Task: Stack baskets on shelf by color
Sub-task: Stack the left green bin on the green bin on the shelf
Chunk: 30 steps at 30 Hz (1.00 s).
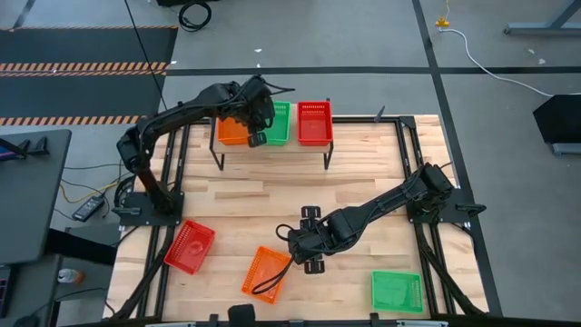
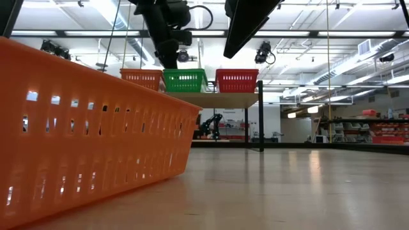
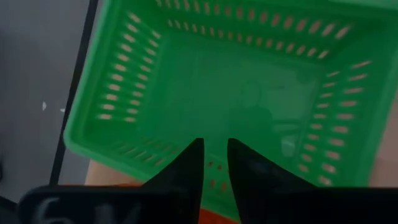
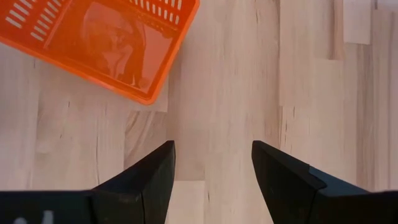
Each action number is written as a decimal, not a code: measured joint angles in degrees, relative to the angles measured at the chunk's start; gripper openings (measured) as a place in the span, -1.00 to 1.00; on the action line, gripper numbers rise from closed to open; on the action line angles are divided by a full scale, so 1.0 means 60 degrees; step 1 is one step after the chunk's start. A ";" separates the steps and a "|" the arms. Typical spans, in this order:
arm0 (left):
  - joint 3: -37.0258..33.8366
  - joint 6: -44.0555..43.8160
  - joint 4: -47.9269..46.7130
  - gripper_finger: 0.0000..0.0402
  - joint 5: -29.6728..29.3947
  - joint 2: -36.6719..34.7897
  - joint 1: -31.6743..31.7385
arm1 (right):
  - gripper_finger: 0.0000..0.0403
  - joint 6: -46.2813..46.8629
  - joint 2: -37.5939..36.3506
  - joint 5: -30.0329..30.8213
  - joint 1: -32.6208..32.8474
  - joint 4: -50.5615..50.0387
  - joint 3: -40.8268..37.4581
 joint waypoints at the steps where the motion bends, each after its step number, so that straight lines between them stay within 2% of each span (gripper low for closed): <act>1: 0.0000 0.0000 0.0006 -0.61 0.0000 0.0000 -0.0019 | 0.09 0.0000 0.0000 0.0000 0.0000 0.0000 0.0000; 16: 0.0011 -0.0752 0.0365 -0.62 0.0200 -0.0011 -0.0795 | 0.09 0.0069 0.0000 0.0000 0.0000 0.0011 0.0000; 30: 0.0023 -0.0747 0.1872 -0.65 0.0171 0.0092 -0.1108 | 0.09 0.0109 0.0000 0.0000 0.0007 0.0011 0.0000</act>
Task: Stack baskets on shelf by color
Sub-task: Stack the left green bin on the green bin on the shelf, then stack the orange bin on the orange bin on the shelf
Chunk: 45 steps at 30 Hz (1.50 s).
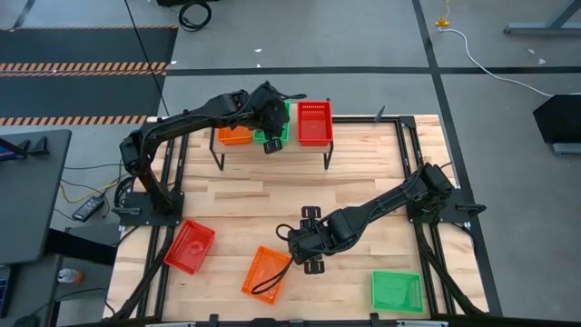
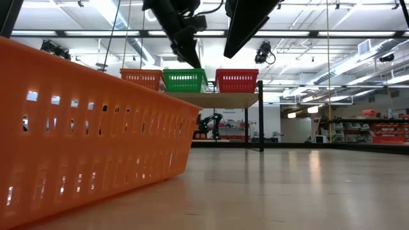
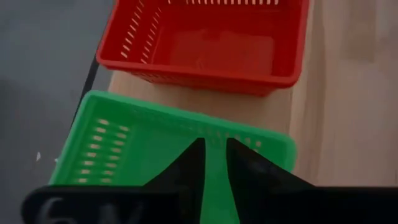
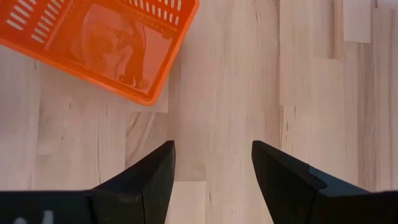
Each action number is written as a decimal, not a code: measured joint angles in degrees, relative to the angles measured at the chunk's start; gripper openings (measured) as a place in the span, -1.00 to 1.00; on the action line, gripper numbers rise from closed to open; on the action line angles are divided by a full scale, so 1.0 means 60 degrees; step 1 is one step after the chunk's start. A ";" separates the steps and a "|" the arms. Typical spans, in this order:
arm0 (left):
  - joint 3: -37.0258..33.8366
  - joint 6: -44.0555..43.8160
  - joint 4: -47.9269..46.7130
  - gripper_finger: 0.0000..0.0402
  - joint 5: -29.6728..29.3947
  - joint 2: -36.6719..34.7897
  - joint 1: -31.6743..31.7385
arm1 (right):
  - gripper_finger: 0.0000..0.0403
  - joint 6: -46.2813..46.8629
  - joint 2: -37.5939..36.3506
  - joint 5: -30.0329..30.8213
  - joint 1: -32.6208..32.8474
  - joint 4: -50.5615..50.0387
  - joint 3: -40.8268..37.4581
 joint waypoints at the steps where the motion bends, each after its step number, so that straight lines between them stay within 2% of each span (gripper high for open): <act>1: 0.0002 0.0000 0.0020 -0.65 0.0003 0.0040 0.0002 | 0.09 -0.0002 0.0000 0.0000 0.0000 0.0000 0.0000; 7: -0.0009 0.0290 -0.0446 -0.65 -0.0004 0.0394 0.0043 | 0.09 -0.0022 0.0000 0.0000 0.0000 -0.0004 0.0000; 23: -0.0009 0.0352 0.0127 -0.65 0.0248 0.0552 -0.0073 | 0.09 -0.0033 0.0000 0.0000 0.0000 -0.0087 -0.0004; 28: -0.0009 0.0355 0.0111 -0.68 -0.0054 0.0490 -0.0069 | 0.09 -0.0033 0.0000 0.0002 0.0000 -0.0187 -0.0004; 37: 0.0585 0.0421 -0.0067 -0.73 -0.0361 -0.0377 -0.0062 | 0.09 -0.0006 0.0000 0.0004 0.0000 -0.0282 -0.0004; 45: 0.0589 0.0094 -0.0936 -0.75 -0.0645 -0.1933 0.0169 | 0.07 0.0837 0.0000 0.0347 0.0044 -0.0997 -0.0004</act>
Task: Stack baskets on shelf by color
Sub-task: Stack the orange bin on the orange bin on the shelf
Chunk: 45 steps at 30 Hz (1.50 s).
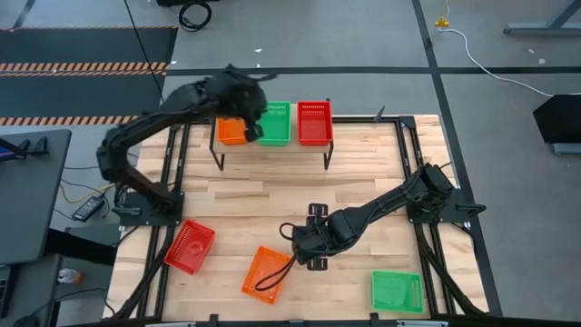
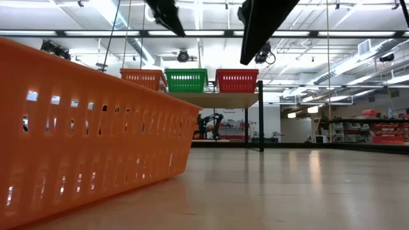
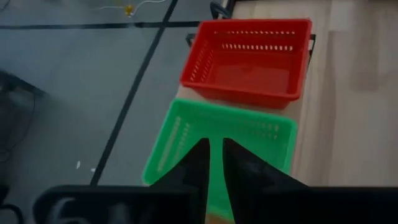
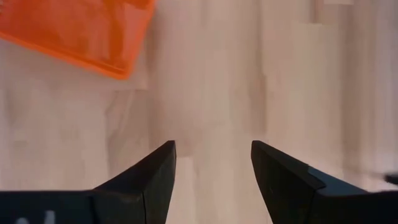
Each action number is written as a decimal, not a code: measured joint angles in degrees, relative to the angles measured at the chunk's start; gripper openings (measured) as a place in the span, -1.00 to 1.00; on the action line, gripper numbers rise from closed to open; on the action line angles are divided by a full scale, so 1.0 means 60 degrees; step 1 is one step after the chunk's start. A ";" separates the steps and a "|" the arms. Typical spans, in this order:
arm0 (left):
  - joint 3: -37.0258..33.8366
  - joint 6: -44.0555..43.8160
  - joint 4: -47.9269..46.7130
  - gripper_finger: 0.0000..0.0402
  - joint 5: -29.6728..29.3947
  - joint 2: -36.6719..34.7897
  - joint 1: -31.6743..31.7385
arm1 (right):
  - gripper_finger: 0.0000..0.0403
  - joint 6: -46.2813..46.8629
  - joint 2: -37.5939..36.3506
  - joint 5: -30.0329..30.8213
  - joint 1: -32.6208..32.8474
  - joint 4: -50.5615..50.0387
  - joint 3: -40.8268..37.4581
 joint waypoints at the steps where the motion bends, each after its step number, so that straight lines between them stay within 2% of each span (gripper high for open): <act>1: 0.0000 -0.0096 -0.0172 -0.75 0.0106 -0.0198 0.0076 | 0.06 0.0123 0.0000 0.0136 0.0014 -0.0090 0.0000; 4: -0.0112 -0.0354 -0.0453 -0.75 0.0722 -0.0733 0.0285 | 0.03 0.0377 0.0000 0.0415 0.0067 -0.0322 0.0000; 8: -0.0932 -0.0377 -0.0460 -0.75 0.1526 -0.1384 0.0479 | 0.00 0.0894 0.0000 0.0703 0.0178 -0.0826 0.0000; 15: -0.3818 -0.0809 0.1419 -0.75 0.2362 -0.2855 0.0530 | -0.02 0.2023 0.0000 0.0495 0.0551 -0.2019 0.0000; 21: -0.5797 -0.1864 0.2971 -0.75 0.3147 -0.4567 0.0157 | -0.02 0.2343 0.0000 0.0042 0.0976 -0.1943 0.0000; 27: -0.7375 -0.3074 0.4452 -0.75 0.2952 -0.6535 -0.1218 | -0.02 0.2944 0.0000 -0.0252 0.1128 -0.1876 0.0000; 32: -0.8907 -0.3608 0.6981 -0.75 0.2639 -0.7508 -0.2191 | -0.02 0.2913 0.0000 -0.0461 0.1020 -0.0437 0.0000; 38: -1.0666 -0.4367 1.0811 -0.75 0.2609 -0.7491 -0.3047 | -0.04 0.2424 0.0402 -0.0858 0.0658 0.0482 0.0013; 45: -1.1415 -0.4403 1.1715 -0.75 0.2276 -0.7256 -0.4205 | -0.05 0.1721 0.1032 -0.0931 0.0336 0.1478 0.0055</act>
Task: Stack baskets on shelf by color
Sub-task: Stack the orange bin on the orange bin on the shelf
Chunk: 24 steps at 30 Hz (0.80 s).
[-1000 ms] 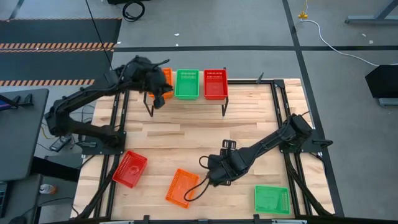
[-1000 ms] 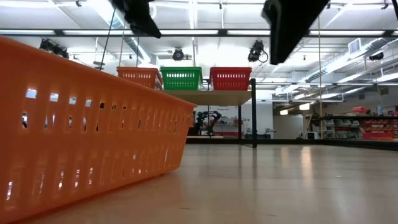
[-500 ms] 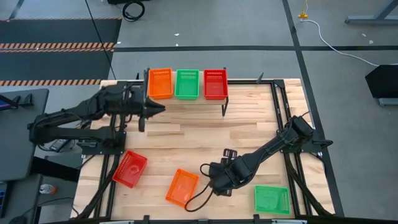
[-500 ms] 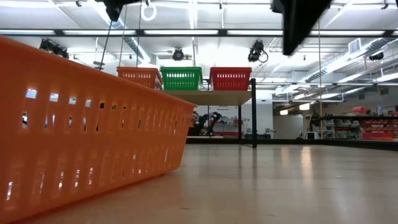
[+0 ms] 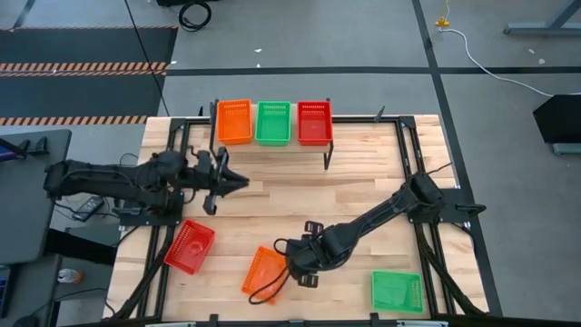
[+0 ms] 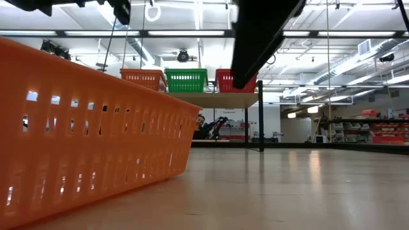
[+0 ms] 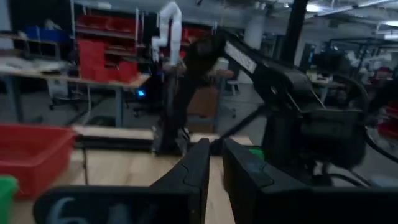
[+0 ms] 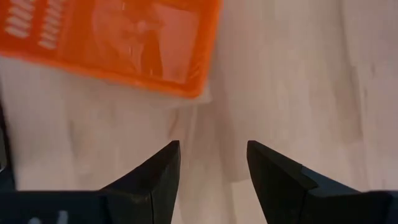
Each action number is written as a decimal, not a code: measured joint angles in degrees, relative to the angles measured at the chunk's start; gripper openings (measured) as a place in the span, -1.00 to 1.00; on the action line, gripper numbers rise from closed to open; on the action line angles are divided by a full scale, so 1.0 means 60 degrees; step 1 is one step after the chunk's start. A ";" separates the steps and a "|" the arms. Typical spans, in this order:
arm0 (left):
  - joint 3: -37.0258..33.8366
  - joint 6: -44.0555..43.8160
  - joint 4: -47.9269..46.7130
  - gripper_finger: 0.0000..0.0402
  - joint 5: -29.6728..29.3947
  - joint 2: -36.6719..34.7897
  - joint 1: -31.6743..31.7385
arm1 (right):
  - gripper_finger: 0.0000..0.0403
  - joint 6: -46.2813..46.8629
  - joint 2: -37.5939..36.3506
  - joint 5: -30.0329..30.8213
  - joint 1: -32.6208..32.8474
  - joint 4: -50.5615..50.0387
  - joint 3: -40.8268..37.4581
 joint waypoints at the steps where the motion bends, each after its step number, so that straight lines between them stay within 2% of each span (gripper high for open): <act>1: -0.0107 0.0016 -0.0070 -0.75 -0.0115 -0.0004 -0.0225 | -0.05 -0.0004 0.0038 0.0001 -0.0079 0.0057 0.0000; 6: -0.0162 0.0309 0.0065 -0.75 -0.0747 0.0063 -0.1118 | -0.05 -0.0408 0.0046 0.0008 -0.0339 0.1042 0.0000; 10: -0.0162 0.0316 0.0196 -0.75 -0.0832 0.0051 -0.1538 | -0.05 -0.0933 0.0271 -0.0066 -0.0397 0.2061 0.0022; 15: -0.0158 0.0386 0.0125 -0.75 -0.1148 0.0080 -0.1982 | -0.05 -0.1147 0.0748 -0.0165 -0.0614 0.2184 0.0000; 24: -0.0155 0.0641 0.0424 -0.75 -0.1616 0.0076 -0.2761 | -0.05 -0.1260 0.0859 -0.0097 -0.0890 0.2139 0.0004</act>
